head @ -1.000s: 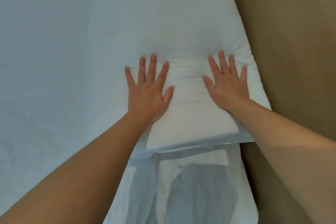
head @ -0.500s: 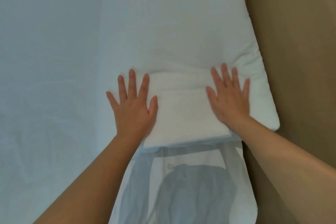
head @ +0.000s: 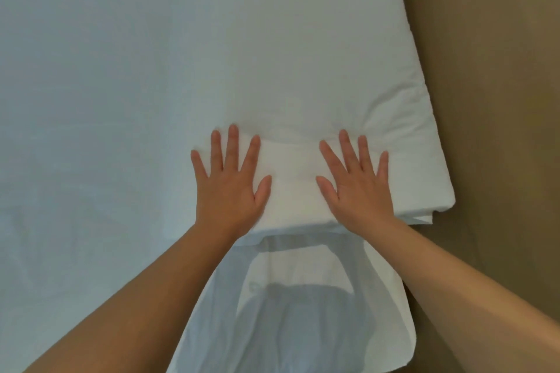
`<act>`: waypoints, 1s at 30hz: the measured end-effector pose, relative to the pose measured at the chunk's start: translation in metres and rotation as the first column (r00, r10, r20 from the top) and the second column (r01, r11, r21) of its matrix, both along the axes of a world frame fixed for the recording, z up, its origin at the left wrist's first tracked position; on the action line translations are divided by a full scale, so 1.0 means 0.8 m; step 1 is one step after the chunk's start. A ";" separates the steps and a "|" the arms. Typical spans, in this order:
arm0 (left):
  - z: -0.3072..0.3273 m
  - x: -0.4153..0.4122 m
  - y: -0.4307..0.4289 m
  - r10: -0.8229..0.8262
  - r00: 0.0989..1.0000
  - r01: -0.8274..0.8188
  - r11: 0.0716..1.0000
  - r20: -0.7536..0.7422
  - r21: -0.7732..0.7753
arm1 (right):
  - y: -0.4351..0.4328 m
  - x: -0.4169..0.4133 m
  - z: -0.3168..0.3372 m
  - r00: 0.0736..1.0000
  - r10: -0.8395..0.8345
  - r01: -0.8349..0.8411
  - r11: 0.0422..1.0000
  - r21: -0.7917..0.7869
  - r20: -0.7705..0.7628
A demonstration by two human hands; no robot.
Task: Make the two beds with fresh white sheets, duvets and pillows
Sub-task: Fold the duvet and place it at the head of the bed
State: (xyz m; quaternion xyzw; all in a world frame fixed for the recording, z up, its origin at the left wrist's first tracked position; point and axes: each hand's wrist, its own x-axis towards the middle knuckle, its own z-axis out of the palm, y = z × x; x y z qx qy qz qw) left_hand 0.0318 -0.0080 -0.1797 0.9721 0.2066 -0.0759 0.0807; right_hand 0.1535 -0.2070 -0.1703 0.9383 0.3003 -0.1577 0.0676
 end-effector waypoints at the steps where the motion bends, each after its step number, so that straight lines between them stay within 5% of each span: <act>1: 0.003 0.002 0.006 0.001 1.000 -0.001 1.000 0.004 -0.005 | 0.005 0.004 0.003 1.000 0.015 -0.015 1.000 0.005 -0.018; 7: 0.040 0.062 0.045 -0.063 0.987 0.061 0.998 0.147 0.019 | 0.063 0.069 0.049 0.997 -0.017 0.000 0.978 0.209 0.079; 11: 0.018 0.086 0.043 -0.043 0.996 0.040 0.998 0.076 0.039 | 0.073 0.090 0.021 0.997 0.057 -0.063 0.987 0.145 0.044; 18: -0.012 0.060 0.020 0.060 0.996 -0.061 0.998 0.069 0.005 | -0.032 0.114 -0.009 0.934 -0.355 0.352 0.933 -0.071 -0.047; 23: -0.005 0.033 0.001 0.207 0.978 -0.205 0.976 0.009 -0.077 | -0.055 0.098 0.017 0.839 -0.542 0.543 0.840 0.014 -0.045; 25: 0.004 0.014 -0.005 0.186 0.982 -0.181 0.976 0.037 -0.118 | -0.047 0.073 0.034 0.875 -0.484 0.481 0.874 0.071 0.027; 27: 0.008 -0.018 -0.008 0.085 0.996 -0.081 0.992 0.039 -0.092 | -0.034 0.031 0.041 0.974 -0.220 0.211 0.968 0.138 0.052; 30: 0.008 -0.073 -0.010 0.118 0.990 -0.126 0.985 -0.082 -0.114 | -0.049 -0.028 0.025 1.000 -0.013 0.012 1.000 0.015 0.025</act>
